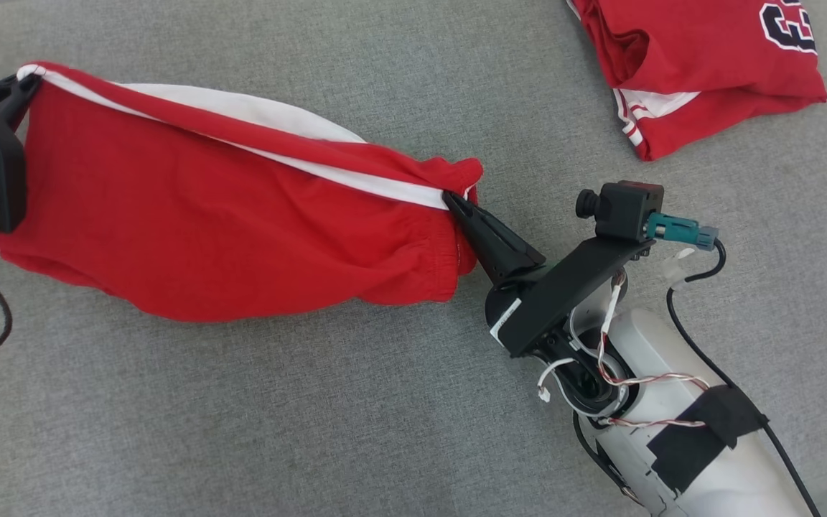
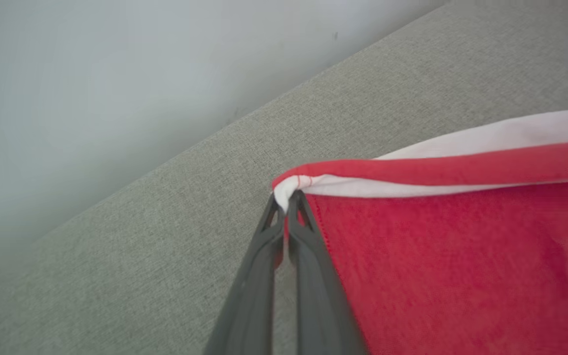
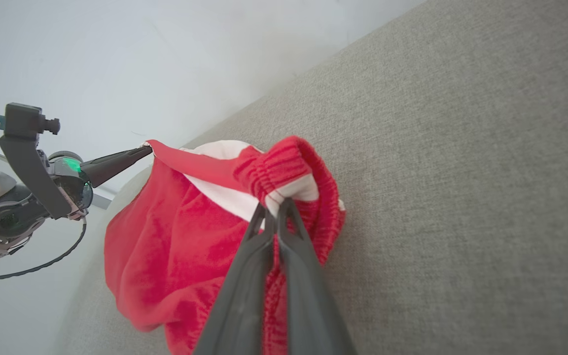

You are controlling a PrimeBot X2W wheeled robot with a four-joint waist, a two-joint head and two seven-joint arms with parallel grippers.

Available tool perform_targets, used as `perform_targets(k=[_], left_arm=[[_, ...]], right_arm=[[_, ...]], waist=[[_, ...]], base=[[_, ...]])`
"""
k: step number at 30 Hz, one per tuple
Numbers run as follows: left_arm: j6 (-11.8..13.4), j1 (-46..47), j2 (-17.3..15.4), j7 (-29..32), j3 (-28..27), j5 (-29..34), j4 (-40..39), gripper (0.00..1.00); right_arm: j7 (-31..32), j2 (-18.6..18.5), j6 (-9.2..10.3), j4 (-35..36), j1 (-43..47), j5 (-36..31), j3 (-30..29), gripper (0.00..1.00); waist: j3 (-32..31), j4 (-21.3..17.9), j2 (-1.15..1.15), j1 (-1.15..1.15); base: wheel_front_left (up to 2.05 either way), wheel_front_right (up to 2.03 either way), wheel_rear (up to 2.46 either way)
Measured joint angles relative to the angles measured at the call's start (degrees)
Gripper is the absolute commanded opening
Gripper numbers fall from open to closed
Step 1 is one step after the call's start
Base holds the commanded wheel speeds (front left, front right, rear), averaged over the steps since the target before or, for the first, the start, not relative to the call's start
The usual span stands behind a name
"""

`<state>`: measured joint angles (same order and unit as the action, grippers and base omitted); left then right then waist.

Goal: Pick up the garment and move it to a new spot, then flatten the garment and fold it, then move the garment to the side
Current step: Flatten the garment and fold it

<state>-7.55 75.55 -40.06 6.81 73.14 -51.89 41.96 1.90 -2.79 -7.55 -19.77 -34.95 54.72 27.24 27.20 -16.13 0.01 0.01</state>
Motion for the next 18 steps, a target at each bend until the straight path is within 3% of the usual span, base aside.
perform_targets(k=[12, 13, 14, 15, 17, 18], left_arm=[[0.0, 0.2, 2.0, -4.3, 0.2, -0.1, 2.0, 0.00], [0.0, 0.2, 2.1, -4.6, 0.2, 0.0, 2.2, 0.00], [0.0, 0.2, 2.3, -5.0, 0.2, 0.2, 2.5, 0.50], [0.0, 0.1, 2.4, -5.4, 0.2, 0.2, 2.9, 0.75], [0.0, -0.3, 2.8, -5.9, 0.2, 0.2, 3.4, 0.79], [0.0, -0.5, 3.0, -6.4, 0.3, 0.2, 3.7, 0.97]], right_arm=[[-2.5, 0.0, 0.00, -3.6, -3.3, 1.3, 1.9, 0.00], [-3.0, 0.0, 0.00, -3.9, -3.5, 1.3, 2.0, 0.45], [-3.1, 0.0, 0.00, -4.1, -3.6, 1.3, 2.0, 0.91], [-3.2, 0.0, 0.00, -4.3, -3.6, 1.5, 2.1, 1.00], [-3.2, 0.0, 0.00, -4.9, -3.7, 1.6, 2.3, 1.00], [-3.3, 0.0, 0.00, -5.2, -3.7, 1.6, 2.3, 1.00]], waist=[[0.7, 0.5, 0.00, 0.00], [0.7, 0.6, 0.00, 0.00], [0.7, 0.6, 0.00, 0.00], [0.6, 0.7, -0.01, 0.00], [0.3, 0.8, -0.01, 0.00], [0.1, 0.9, 0.00, 0.00]], base=[[0.00, 0.00, 0.00], [0.00, 0.00, 0.00], [0.00, 0.00, 0.00], [0.00, 0.00, 0.00], [0.00, 0.00, 0.00], [0.00, 0.00, 0.00]])
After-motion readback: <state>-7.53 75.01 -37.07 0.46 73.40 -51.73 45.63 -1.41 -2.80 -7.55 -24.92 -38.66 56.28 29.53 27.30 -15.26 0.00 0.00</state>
